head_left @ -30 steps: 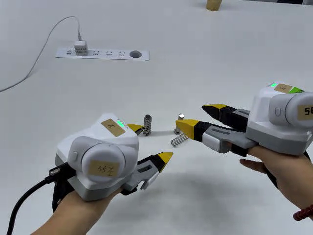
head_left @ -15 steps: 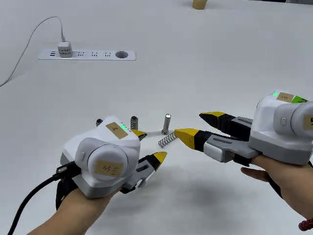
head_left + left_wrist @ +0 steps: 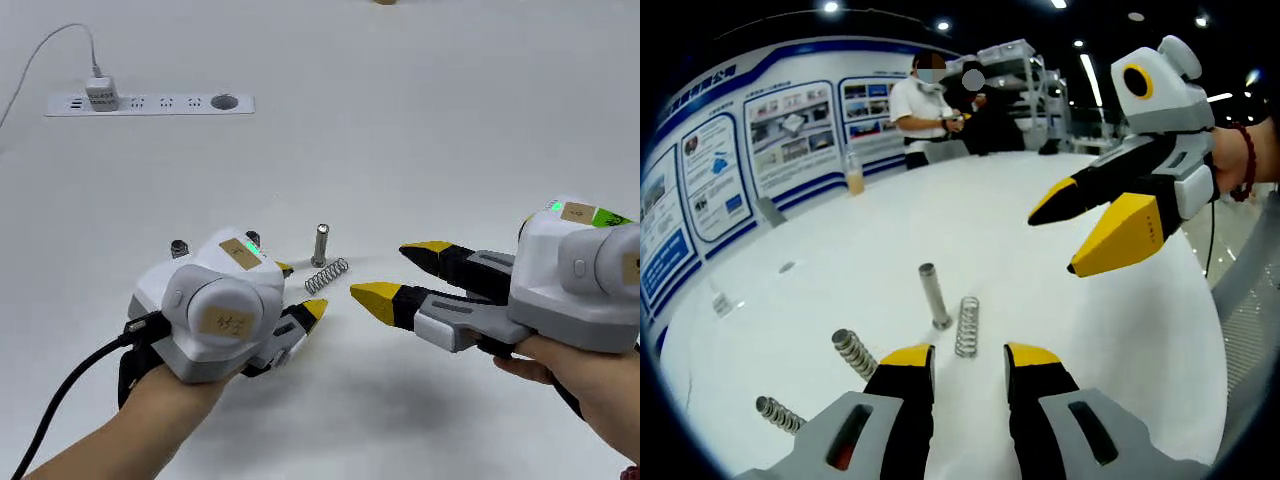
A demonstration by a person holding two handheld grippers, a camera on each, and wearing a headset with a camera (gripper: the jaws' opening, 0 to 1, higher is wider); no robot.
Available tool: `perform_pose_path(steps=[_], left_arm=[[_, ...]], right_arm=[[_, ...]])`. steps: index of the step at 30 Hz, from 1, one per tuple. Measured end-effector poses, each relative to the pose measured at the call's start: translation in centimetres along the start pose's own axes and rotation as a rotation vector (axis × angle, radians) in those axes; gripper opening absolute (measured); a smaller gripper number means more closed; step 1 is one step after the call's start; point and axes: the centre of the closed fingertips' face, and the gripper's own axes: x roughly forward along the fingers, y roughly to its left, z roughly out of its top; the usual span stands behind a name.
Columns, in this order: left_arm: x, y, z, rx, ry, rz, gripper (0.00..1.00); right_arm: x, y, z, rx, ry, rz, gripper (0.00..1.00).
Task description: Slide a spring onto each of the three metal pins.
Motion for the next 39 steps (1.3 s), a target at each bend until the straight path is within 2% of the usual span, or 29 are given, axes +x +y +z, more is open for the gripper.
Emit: perform_pose_path(steps=[5, 10, 18, 20, 31, 39], left_arm=[[0.9, 0.1, -0.1, -0.001, 0.016, -0.007, 0.26], [1.5, 0.1, -0.2, 0.030, 0.037, -0.028, 0.23], [2.2, 0.3, -0.7, 0.025, 0.062, -0.032, 0.19], [2.2, 0.4, -0.8, 0.005, 0.067, -0.027, 0.17], [2.3, 0.3, -0.8, -0.010, 0.065, -0.040, 0.11], [1.9, 0.1, -1.0, -0.020, 0.073, -0.048, 0.10]], right_arm=[[-0.1, 0.1, -0.4, 0.013, 0.003, 0.005, 0.45], [-0.2, -0.1, -0.8, 0.030, 0.003, -0.001, 0.45], [-0.2, -0.1, -1.2, 0.049, 0.004, -0.002, 0.45], [-0.2, -0.1, -1.3, 0.056, 0.001, -0.002, 0.45], [-0.2, -0.3, -1.3, 0.070, -0.001, -0.015, 0.44], [-0.4, -1.0, -0.9, 0.126, -0.019, -0.030, 0.43]])
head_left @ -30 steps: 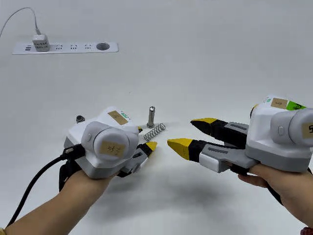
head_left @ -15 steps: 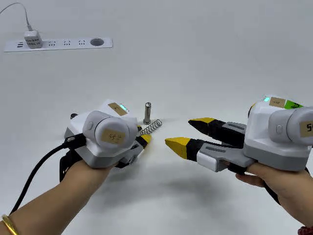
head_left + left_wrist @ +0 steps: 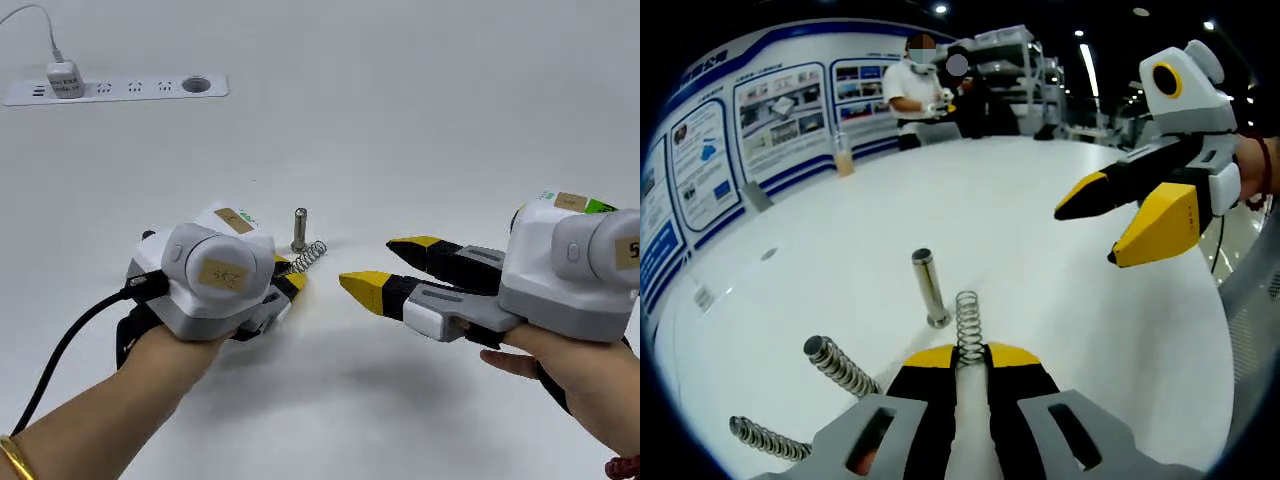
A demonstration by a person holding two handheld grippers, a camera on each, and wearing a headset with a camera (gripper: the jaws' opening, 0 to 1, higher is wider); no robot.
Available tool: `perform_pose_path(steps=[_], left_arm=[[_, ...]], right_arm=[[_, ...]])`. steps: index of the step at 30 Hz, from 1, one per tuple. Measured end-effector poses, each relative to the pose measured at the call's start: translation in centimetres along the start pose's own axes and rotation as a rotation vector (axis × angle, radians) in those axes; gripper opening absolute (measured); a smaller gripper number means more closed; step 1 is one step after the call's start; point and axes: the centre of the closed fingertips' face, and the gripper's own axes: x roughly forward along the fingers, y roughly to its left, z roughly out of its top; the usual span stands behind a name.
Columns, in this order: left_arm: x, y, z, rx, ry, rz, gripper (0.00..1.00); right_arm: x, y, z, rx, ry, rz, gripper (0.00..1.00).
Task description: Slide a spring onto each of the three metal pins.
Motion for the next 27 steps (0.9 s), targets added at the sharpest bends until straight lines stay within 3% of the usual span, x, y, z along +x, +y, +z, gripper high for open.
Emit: perform_pose_path(steps=[7, 12, 18, 23, 27], left_arm=[[-1.2, -0.2, -0.1, -0.004, -0.015, 0.011, 0.10], [-2.1, -0.5, 0.2, -0.039, -0.049, 0.015, 0.10], [-3.5, -0.8, 1.5, -0.104, -0.127, 0.004, 0.10], [-4.7, -0.7, 2.3, -0.110, -0.172, 0.019, 0.10], [-5.5, -0.9, 3.0, -0.111, -0.206, 0.016, 0.10]], right_arm=[[-0.1, -0.3, 0.3, 0.058, -0.001, -0.015, 0.42], [0.1, -0.1, 0.3, 0.066, 0.015, -0.011, 0.40], [0.3, 0.3, 1.3, 0.124, -0.008, 0.007, 0.38], [0.5, 0.8, 2.5, 0.215, -0.054, 0.030, 0.35], [0.7, 0.9, 2.8, 0.241, -0.064, 0.047, 0.33]])
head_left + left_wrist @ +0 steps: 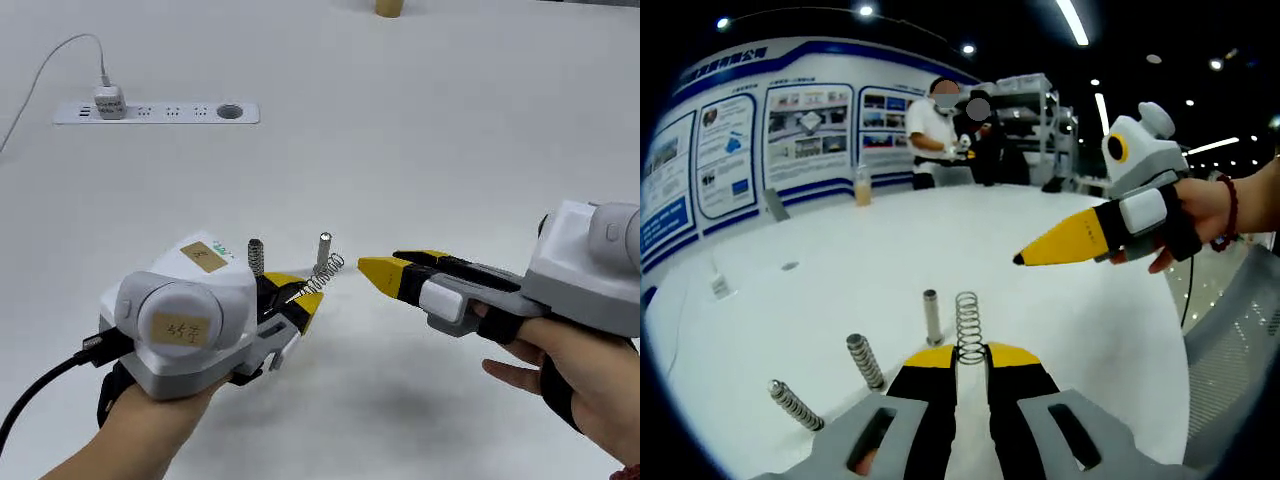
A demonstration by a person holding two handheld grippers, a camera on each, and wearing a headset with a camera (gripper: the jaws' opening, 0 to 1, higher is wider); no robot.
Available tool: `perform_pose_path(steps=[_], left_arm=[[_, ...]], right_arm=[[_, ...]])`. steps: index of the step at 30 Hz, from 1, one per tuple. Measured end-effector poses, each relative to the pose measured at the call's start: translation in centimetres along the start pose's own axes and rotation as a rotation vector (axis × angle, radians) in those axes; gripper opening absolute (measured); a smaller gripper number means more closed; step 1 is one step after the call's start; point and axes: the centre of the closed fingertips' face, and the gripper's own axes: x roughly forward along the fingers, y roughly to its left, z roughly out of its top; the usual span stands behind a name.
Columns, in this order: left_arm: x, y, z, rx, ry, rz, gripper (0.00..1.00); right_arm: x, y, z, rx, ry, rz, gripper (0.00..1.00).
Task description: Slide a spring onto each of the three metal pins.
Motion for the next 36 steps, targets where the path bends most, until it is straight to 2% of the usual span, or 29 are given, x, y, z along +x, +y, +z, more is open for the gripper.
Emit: perform_pose_path(steps=[8, 15, 19, 33, 35, 36], left_arm=[[-1.0, -0.5, 1.8, 0.000, -0.065, -0.011, 0.10], [-1.7, -1.0, 3.3, -0.014, -0.117, -0.017, 0.10], [-2.2, -1.4, 4.1, -0.016, -0.147, -0.019, 0.10], [-2.9, -1.8, 5.1, -0.007, -0.199, -0.034, 0.10], [-3.0, -1.9, 5.3, -0.005, -0.209, -0.038, 0.10], [-3.1, -2.0, 5.7, -0.016, -0.231, -0.046, 0.10]], right_arm=[[0.4, 1.3, 0.5, 0.062, -0.014, 0.049, 0.31], [0.8, 2.3, 1.5, 0.165, -0.062, 0.101, 0.28], [0.8, 2.7, 1.8, 0.194, -0.076, 0.119, 0.26], [0.9, 4.4, 2.0, 0.296, -0.071, 0.185, 0.16], [0.9, 4.7, 2.1, 0.322, -0.069, 0.198, 0.15], [0.9, 4.8, 2.1, 0.337, -0.070, 0.204, 0.14]])
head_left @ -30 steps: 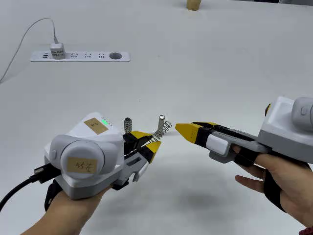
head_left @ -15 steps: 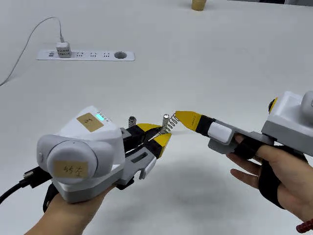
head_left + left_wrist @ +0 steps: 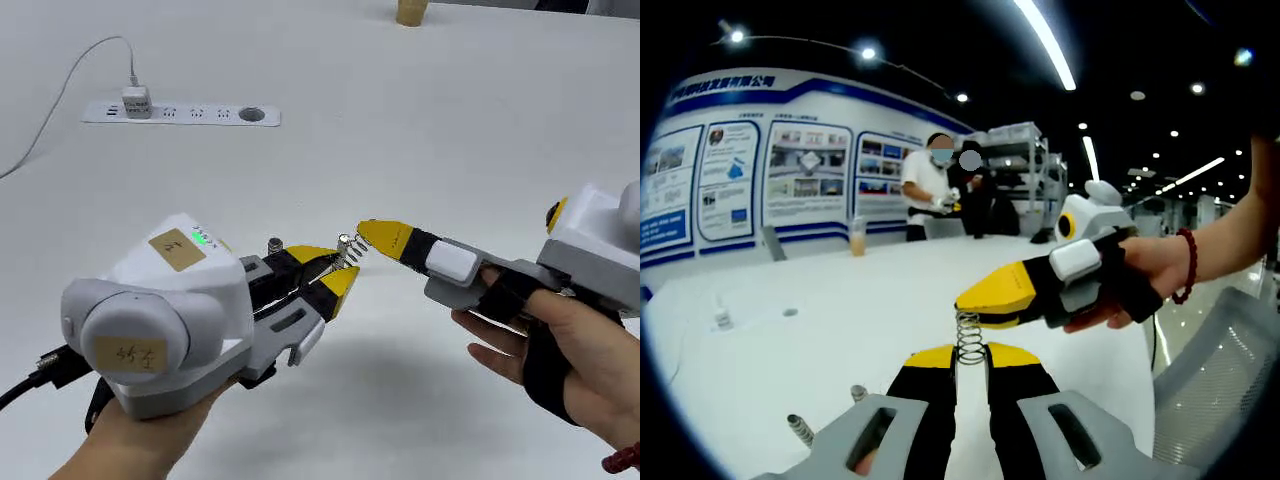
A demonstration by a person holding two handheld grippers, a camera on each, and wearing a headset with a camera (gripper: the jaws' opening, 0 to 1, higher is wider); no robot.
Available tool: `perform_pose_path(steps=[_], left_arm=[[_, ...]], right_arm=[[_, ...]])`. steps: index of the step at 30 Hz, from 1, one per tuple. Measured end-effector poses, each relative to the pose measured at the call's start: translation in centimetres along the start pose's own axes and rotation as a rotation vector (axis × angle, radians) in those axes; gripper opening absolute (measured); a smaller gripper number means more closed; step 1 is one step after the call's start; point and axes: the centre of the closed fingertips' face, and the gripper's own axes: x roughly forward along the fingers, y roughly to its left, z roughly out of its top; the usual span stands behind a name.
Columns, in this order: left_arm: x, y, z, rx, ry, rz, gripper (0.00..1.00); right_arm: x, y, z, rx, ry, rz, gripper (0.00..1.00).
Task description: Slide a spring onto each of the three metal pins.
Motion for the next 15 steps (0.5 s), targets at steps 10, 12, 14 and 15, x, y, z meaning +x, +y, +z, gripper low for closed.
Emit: perform_pose_path(steps=[10, 12, 14, 15], left_arm=[[-0.2, 0.1, 0.2, 0.015, -0.001, 0.005, 0.10], [-0.2, 0.1, 0.2, 0.009, 0.000, 0.007, 0.11], [-0.2, 0.2, 0.2, 0.007, 0.002, 0.007, 0.11], [-0.2, 0.2, 0.3, 0.007, 0.004, 0.008, 0.11]], right_arm=[[0.0, 0.8, 0.2, 0.050, -0.009, 0.046, 0.12], [0.0, 1.0, 0.3, 0.040, -0.015, 0.054, 0.12], [0.0, 1.3, 0.3, 0.020, -0.021, 0.066, 0.11], [0.0, 1.4, 0.3, 0.007, -0.023, 0.072, 0.11]])
